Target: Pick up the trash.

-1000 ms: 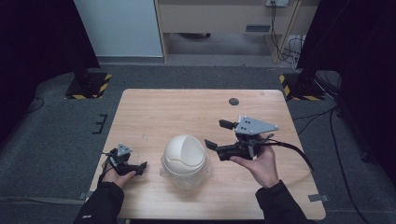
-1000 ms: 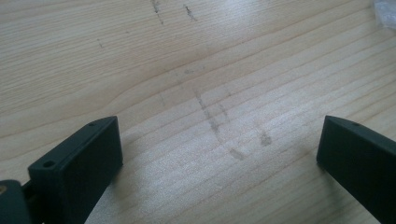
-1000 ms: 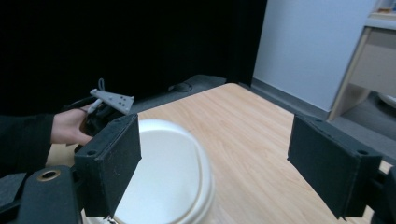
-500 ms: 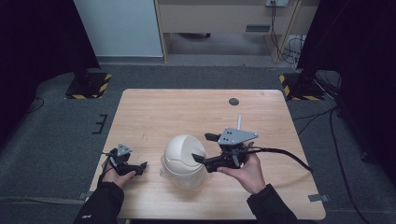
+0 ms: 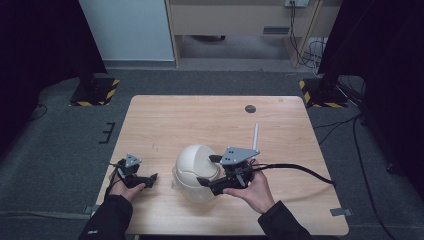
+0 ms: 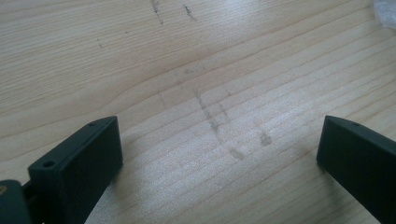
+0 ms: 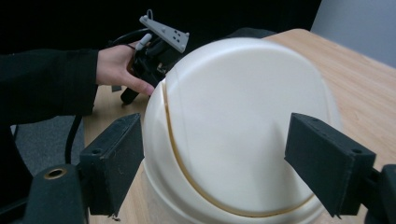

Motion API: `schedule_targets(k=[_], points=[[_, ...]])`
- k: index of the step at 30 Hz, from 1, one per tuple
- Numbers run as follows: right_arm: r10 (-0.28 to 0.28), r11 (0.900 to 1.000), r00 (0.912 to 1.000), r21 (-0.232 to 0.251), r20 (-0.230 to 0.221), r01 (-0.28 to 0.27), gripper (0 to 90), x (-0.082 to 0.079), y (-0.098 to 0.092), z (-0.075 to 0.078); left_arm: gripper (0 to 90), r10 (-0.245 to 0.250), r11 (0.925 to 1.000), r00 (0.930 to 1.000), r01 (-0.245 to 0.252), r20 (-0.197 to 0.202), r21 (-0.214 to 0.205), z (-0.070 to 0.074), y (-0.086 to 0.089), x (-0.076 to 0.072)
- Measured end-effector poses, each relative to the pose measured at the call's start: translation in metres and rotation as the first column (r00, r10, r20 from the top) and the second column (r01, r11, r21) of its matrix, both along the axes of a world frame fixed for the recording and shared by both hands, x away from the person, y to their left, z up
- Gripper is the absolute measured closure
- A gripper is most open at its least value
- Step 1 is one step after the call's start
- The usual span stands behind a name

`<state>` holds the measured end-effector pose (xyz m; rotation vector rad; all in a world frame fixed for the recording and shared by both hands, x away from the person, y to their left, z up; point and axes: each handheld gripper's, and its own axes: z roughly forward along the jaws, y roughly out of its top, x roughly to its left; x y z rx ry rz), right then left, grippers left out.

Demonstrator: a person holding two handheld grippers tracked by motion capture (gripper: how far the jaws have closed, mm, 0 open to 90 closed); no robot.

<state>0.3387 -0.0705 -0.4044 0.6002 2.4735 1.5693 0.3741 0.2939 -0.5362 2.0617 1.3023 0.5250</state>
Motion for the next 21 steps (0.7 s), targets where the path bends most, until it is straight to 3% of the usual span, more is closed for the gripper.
schedule_targets(k=[14,21], points=[[0.02,0.9977,0.999,-0.064,-0.041,-0.023,21.9,0.001,0.01,-0.016,0.0,0.0,1.0,1.0,0.0,-0.001,0.0,0.0,0.0,0.0],[0.032,0.9975,0.997,-0.06,-0.07,-0.036,22.3,0.003,0.014,-0.021,0.0,0.0,1.0,1.0,0.0,0.0,-0.001,0.0,0.0,0.0]])
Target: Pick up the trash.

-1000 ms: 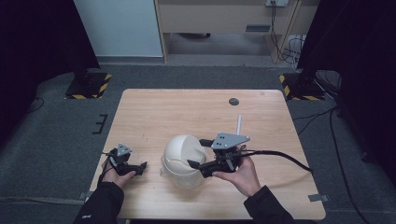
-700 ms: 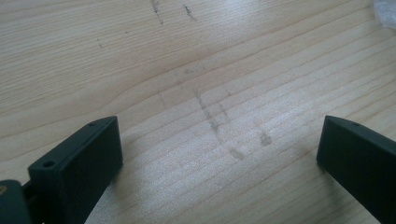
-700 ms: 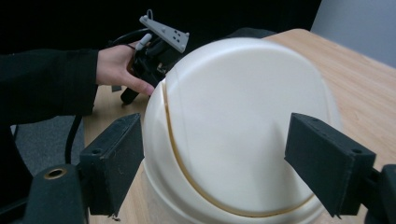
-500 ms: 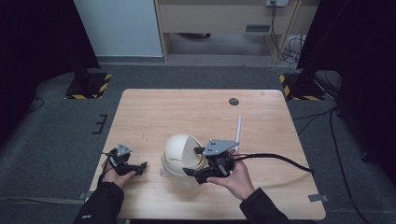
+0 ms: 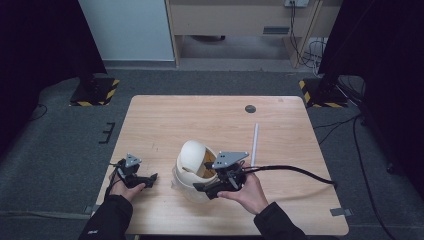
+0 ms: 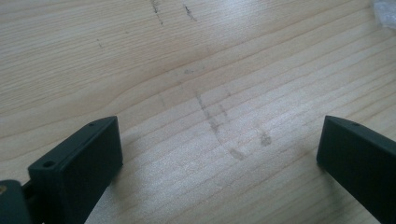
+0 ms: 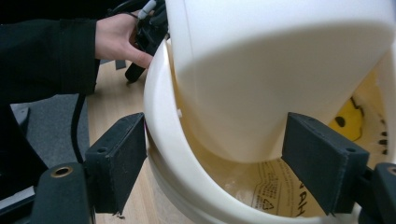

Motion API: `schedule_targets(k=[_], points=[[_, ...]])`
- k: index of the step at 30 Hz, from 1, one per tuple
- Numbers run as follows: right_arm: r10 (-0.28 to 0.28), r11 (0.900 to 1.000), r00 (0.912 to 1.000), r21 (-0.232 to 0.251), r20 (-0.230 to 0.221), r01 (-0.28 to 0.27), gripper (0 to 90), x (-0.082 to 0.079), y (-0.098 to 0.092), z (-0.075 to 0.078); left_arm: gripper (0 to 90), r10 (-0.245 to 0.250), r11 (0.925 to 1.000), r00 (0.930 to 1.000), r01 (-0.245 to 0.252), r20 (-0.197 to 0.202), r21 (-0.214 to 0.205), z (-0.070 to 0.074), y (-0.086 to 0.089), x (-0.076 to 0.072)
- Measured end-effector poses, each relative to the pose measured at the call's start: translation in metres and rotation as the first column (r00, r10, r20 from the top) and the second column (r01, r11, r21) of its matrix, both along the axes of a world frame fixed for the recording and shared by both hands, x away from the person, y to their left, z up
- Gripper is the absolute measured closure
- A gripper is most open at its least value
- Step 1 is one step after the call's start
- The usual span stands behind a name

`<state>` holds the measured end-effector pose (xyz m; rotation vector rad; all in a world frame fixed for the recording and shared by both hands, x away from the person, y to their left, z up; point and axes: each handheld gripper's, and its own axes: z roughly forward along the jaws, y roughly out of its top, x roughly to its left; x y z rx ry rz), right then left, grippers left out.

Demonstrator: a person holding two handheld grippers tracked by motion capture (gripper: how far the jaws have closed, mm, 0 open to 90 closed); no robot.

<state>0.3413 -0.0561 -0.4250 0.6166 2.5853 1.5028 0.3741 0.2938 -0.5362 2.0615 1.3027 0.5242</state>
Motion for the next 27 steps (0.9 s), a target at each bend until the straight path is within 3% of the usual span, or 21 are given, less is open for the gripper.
schedule_targets(k=[6,13,19,21,22,24,27], points=[[0.013,0.9999,0.9999,-0.002,-0.009,-0.013,23.3,0.0,0.001,-0.001,0.0,-0.001,1.0,1.0,0.001,0.0,0.0,0.0,0.0,0.0],[0.001,0.9995,0.9999,0.032,0.017,-0.001,23.2,-0.004,-0.013,0.02,0.0,-0.001,1.0,1.0,0.001,0.001,0.0,0.0,0.0,0.0],[-0.07,0.9945,0.9957,0.083,0.062,0.064,21.0,0.001,-0.038,0.042,0.0,-0.001,1.0,1.0,0.001,0.0,0.001,0.0,0.0,0.0],[-0.134,0.9871,0.9875,0.1,0.084,0.125,19.6,0.008,-0.056,0.049,0.0,-0.001,1.0,1.0,0.001,0.0,0.0,0.0,0.0,0.0],[-0.134,0.9871,0.9875,0.1,0.084,0.125,19.6,0.008,-0.056,0.049,0.0,-0.001,1.0,1.0,0.001,0.0,0.001,0.0,0.0,0.0],[-0.2,0.9752,0.9752,0.116,0.096,0.188,19.2,0.016,-0.074,0.052,0.0,-0.001,1.0,1.0,0.001,0.0,0.001,0.0,0.0,0.0],[-0.233,0.9665,0.9676,0.132,0.096,0.22,22.3,0.023,-0.09,0.05,0.0,-0.001,1.0,1.0,0.001,0.0,0.001,0.0,0.0,0.0]])
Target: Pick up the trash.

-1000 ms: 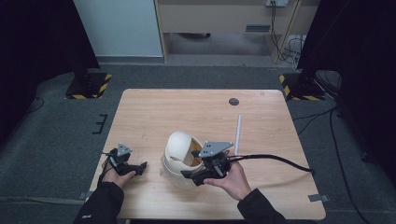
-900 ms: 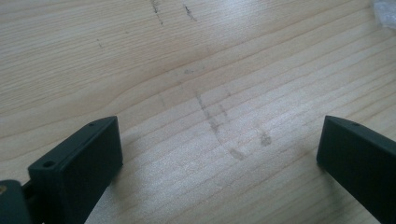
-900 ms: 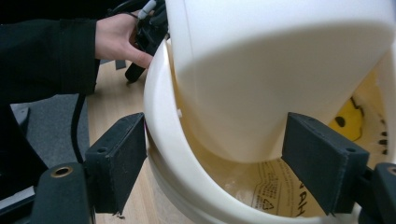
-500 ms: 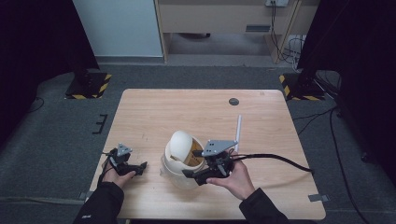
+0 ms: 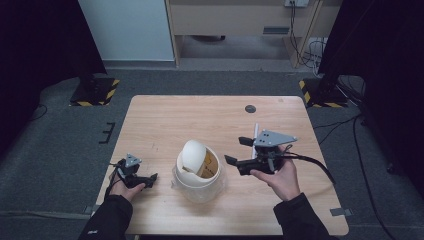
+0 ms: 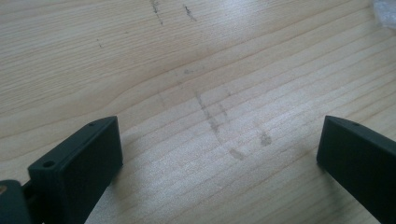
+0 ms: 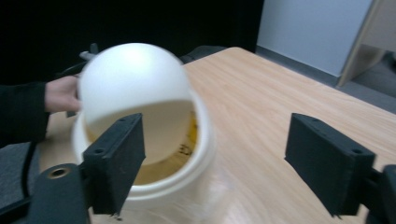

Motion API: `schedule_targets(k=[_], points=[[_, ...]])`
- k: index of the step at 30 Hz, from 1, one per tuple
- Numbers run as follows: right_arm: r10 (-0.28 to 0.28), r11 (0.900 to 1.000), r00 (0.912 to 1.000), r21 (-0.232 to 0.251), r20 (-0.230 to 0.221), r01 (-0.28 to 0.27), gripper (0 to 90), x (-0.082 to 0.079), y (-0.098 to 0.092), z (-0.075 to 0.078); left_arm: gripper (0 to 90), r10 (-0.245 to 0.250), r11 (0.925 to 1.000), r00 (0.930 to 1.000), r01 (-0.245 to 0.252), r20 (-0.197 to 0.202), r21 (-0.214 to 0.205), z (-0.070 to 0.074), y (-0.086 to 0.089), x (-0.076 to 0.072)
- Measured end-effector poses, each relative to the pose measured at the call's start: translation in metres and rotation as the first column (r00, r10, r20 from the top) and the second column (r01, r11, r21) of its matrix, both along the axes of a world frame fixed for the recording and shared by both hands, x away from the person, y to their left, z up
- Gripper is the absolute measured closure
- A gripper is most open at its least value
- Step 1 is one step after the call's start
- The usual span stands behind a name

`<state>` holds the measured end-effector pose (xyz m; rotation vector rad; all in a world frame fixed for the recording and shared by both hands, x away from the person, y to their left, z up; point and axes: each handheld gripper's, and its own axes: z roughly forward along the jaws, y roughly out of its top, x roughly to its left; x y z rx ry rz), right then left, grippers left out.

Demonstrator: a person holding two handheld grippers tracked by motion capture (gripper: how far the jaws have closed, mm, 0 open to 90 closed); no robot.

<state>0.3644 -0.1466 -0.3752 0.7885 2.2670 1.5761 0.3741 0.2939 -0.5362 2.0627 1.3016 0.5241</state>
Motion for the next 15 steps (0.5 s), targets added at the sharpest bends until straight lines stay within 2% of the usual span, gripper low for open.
schedule_targets(k=[3,7,8,9,13,14,15], points=[[-0.038,0.9993,0.9993,0.008,0.002,0.038,22.3,0.005,-0.011,-0.004,0.0,0.0,1.0,1.0,0.0,0.0,0.0,0.0,0.0,0.0],[-0.091,0.9943,0.9958,-0.054,0.005,0.091,21.4,0.012,-0.019,-0.012,0.0,0.0,1.0,1.0,0.0,0.0,0.0,0.0,0.0,0.0],[-0.091,0.9943,0.9958,-0.054,0.005,0.091,21.4,0.012,-0.019,-0.012,0.0,0.0,1.0,1.0,0.0,0.0,0.0,0.0,0.0,0.0],[-0.128,0.9899,0.9917,-0.063,-0.009,0.127,23.8,0.015,-0.022,-0.018,0.0,0.0,1.0,1.0,0.0,0.0,0.0,0.0,0.0,0.0],[-0.193,0.9766,0.9812,-0.1,-0.01,0.191,32.2,0.024,-0.03,-0.035,0.0,0.0,1.0,1.0,0.0,0.0,0.0,0.0,0.0,0.0],[-0.193,0.9766,0.9812,-0.1,-0.01,0.191,32.2,0.024,-0.03,-0.035,0.0,0.0,1.0,1.0,0.0,0.0,0.0,0.0,0.0,0.0],[-0.223,0.9685,0.9747,-0.116,-0.014,0.22,34.2,0.028,-0.034,-0.046,0.0,0.0,1.0,1.0,0.0,0.0,0.0,0.0,0.0,0.0]])
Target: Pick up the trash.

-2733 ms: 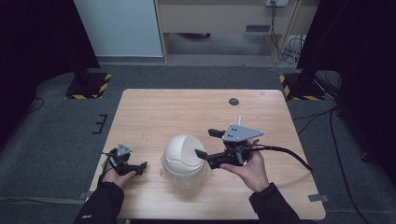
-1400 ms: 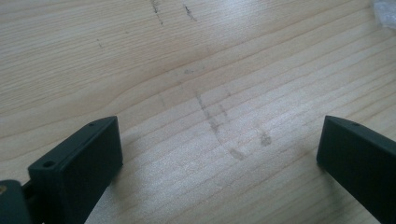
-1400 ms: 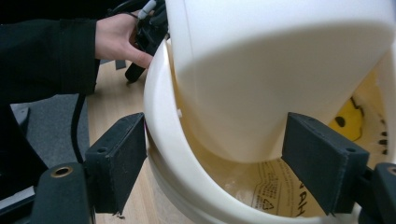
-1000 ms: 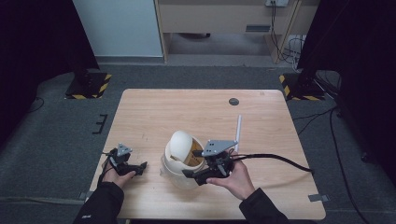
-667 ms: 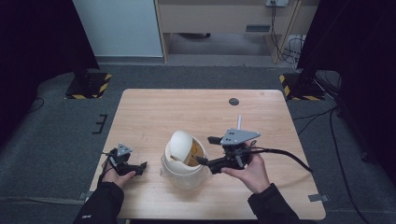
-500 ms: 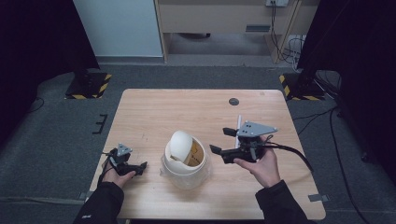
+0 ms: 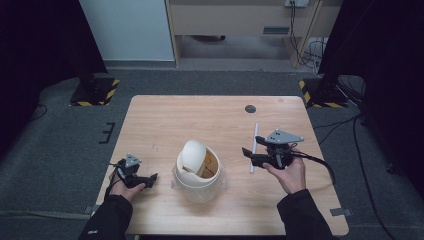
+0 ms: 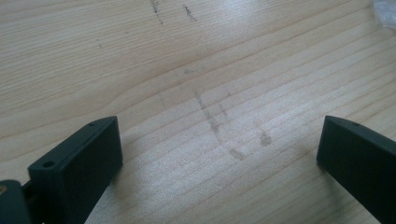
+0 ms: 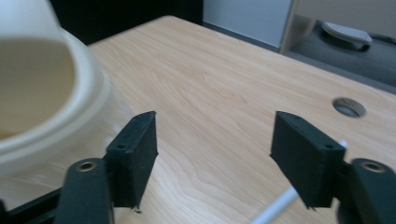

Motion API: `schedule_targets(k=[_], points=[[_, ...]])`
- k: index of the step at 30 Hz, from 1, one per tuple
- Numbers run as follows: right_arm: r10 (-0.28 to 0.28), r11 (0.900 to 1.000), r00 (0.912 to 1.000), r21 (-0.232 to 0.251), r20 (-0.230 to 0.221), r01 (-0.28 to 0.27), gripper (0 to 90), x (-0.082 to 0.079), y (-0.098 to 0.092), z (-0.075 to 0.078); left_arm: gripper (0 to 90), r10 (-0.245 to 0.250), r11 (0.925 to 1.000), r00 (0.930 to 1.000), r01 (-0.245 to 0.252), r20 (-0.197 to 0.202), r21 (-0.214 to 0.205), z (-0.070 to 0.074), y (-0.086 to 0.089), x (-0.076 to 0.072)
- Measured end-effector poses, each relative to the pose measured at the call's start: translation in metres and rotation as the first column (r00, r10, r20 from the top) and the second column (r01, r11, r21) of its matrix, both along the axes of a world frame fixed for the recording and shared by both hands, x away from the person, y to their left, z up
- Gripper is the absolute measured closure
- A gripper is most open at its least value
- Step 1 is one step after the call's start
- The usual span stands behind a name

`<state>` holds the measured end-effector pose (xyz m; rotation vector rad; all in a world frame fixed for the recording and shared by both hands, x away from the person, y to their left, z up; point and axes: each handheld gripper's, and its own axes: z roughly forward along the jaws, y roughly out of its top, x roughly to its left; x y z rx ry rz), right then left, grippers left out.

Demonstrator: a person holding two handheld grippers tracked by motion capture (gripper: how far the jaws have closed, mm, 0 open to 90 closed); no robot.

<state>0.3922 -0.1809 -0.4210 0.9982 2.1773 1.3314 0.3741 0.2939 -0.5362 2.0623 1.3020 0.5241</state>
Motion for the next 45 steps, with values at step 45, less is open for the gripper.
schedule_targets(k=[45], points=[[-0.211,0.9472,0.9418,-0.293,-0.262,0.13,57.8,0.039,0.005,-0.098,0.0,0.0,1.0,1.0,0.0,0.001,0.0,0.0,0.0,0.0]])
